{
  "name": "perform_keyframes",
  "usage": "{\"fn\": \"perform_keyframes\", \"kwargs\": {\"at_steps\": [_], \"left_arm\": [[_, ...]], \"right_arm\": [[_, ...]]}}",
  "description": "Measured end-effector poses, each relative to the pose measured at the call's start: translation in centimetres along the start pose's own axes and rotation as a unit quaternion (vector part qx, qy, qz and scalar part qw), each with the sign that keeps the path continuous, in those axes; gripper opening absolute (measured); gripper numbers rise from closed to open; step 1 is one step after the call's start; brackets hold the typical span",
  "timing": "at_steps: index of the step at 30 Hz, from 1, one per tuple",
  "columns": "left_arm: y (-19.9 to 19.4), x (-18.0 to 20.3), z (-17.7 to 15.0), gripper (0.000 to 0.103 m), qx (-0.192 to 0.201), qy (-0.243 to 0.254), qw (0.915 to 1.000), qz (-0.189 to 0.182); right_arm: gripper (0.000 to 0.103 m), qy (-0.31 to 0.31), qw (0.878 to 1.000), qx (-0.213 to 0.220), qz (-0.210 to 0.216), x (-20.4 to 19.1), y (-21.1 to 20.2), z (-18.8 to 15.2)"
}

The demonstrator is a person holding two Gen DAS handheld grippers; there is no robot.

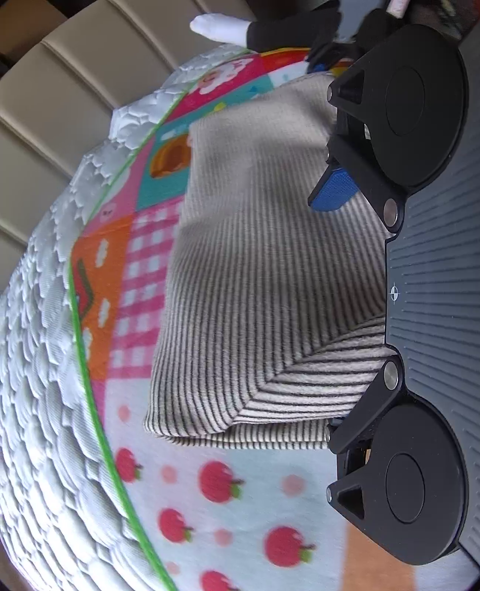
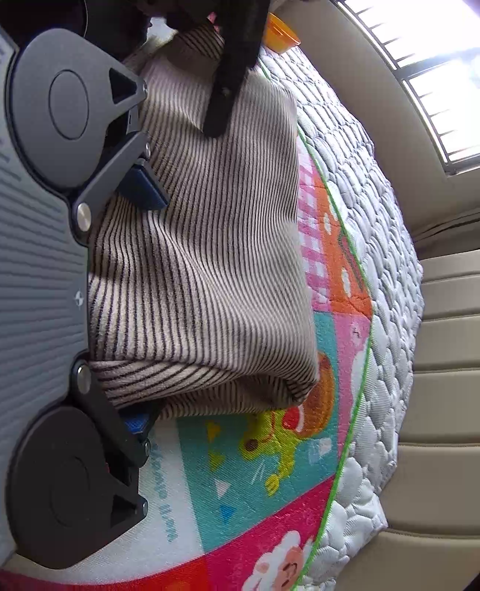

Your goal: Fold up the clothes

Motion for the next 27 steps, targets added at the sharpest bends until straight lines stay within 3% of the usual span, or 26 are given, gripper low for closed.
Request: {"fn": "perform_keyframes", "kwargs": {"at_steps": [5, 8, 11, 13, 17, 19, 21, 23, 25, 27], "left_arm": [[1.2, -1.2, 5.1, 0.092, 0.04, 0.032, 0.9981, 0.034], [-0.4, -3.1, 6.8, 0.089, 0.055, 0.028, 0.9959, 0.067], [-3.6, -5.6, 6.2, 0.091, 0.046, 0.017, 0.9925, 0.112], [-5.8, -6.6, 5.1, 0.092, 0.037, 0.005, 0.992, 0.121], [-8.5, -6.0, 2.1, 0.093, 0.024, -0.058, 0.997, 0.045], [-8.9, -4.2, 0.8, 0.093, 0.022, -0.082, 0.9962, -0.019], [-8.8, -1.7, -0.2, 0.093, 0.022, -0.098, 0.9895, -0.104], [-8.1, -0.1, -0.8, 0.094, 0.021, -0.118, 0.9795, -0.161], [-7.2, -0.2, -0.4, 0.095, 0.033, -0.132, 0.9777, -0.16], [-6.5, -2.1, 0.4, 0.094, 0.052, -0.154, 0.9809, -0.107]], "right_arm": [[0.103, 0.003, 0.998, 0.055, -0.016, 0.6, -1.2, 1.6], [0.103, 0.014, 0.995, 0.1, -0.022, 1.1, -2.4, 2.9], [0.103, 0.012, 0.99, 0.141, -0.025, 1.4, -3.7, 4.1], [0.103, 0.004, 0.989, 0.148, -0.019, 1.2, -3.8, 5.4], [0.103, -0.039, 0.986, 0.153, -0.049, 0.5, -1.5, 9.3], [0.103, -0.061, 0.985, 0.147, -0.071, 0.4, 0.6, 11.3], [0.103, -0.061, 0.985, 0.123, -0.106, 1.2, 3.1, 12.2], [0.103, -0.05, 0.988, 0.086, -0.116, 2.4, 5.1, 11.7], [0.103, -0.036, 0.991, 0.048, -0.12, 3.7, 6.5, 9.9], [0.103, -0.002, 0.993, 0.044, -0.111, 5.1, 6.4, 8.5]]}}
Point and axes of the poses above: each gripper's, at about its wrist camera, not at the fingertips, and y roughly the way its jaws point, x to its right, z to its top, the point moved 7 cm from there along y, roughly the way its jaws point, and after that the axes turned 15 degrees about y, right-handed, at the moved point
